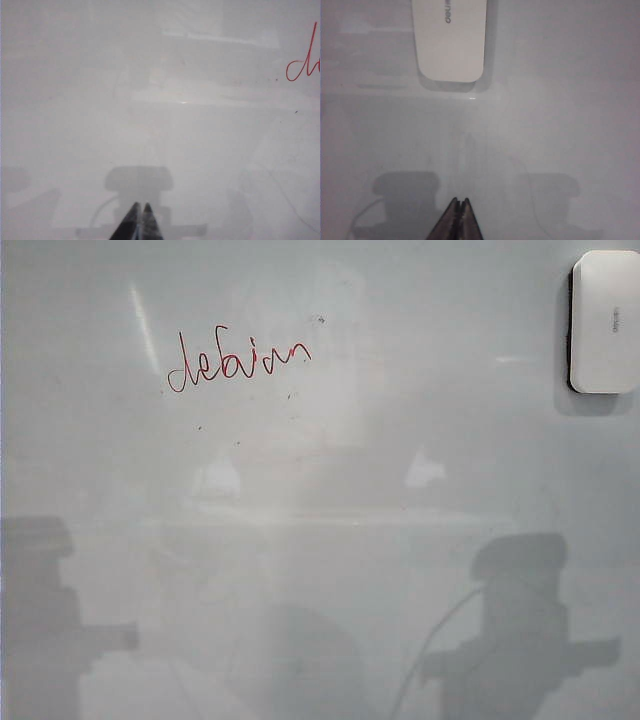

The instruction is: Grab the whiteboard eraser that is attached to the surface of the whiteboard and use it to clean the writing on the whiteboard.

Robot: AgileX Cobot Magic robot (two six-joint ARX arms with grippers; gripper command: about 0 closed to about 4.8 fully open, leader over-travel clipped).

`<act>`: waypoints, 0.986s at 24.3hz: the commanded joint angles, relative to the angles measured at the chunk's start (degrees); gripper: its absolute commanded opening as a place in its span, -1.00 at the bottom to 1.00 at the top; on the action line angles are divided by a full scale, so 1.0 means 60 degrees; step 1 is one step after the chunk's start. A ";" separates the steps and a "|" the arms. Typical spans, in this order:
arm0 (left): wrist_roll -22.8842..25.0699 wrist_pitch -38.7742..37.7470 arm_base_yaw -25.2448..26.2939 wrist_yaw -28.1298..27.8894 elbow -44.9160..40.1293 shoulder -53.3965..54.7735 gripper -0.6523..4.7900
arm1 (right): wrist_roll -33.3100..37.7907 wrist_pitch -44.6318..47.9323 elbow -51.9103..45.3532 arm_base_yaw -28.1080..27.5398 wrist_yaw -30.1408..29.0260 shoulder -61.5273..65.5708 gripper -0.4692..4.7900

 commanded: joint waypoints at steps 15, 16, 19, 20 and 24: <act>-0.1071 0.1147 -0.0022 0.1279 0.0561 0.0000 -0.78 | 0.1304 0.0794 0.0222 0.0015 -0.0240 -0.0011 -0.84; -0.1311 0.1504 -0.0025 0.1836 0.0838 0.0000 -0.78 | 0.1978 0.0951 0.0408 0.0018 -0.0310 -0.0011 -0.84; -0.1931 0.0790 -0.0022 0.3453 0.2605 0.0004 -0.78 | 0.4619 0.0510 0.2182 0.0018 -0.1089 0.0004 -0.84; -0.2291 -0.0488 -0.0022 0.4000 0.3439 0.0040 -0.78 | 0.4717 -0.0084 0.2965 0.0018 -0.1574 0.0015 -0.84; -0.2350 -0.2324 -0.0022 0.5198 0.4477 0.0051 -0.78 | 0.4860 -0.0900 0.4528 0.0018 -0.3308 0.0022 -0.83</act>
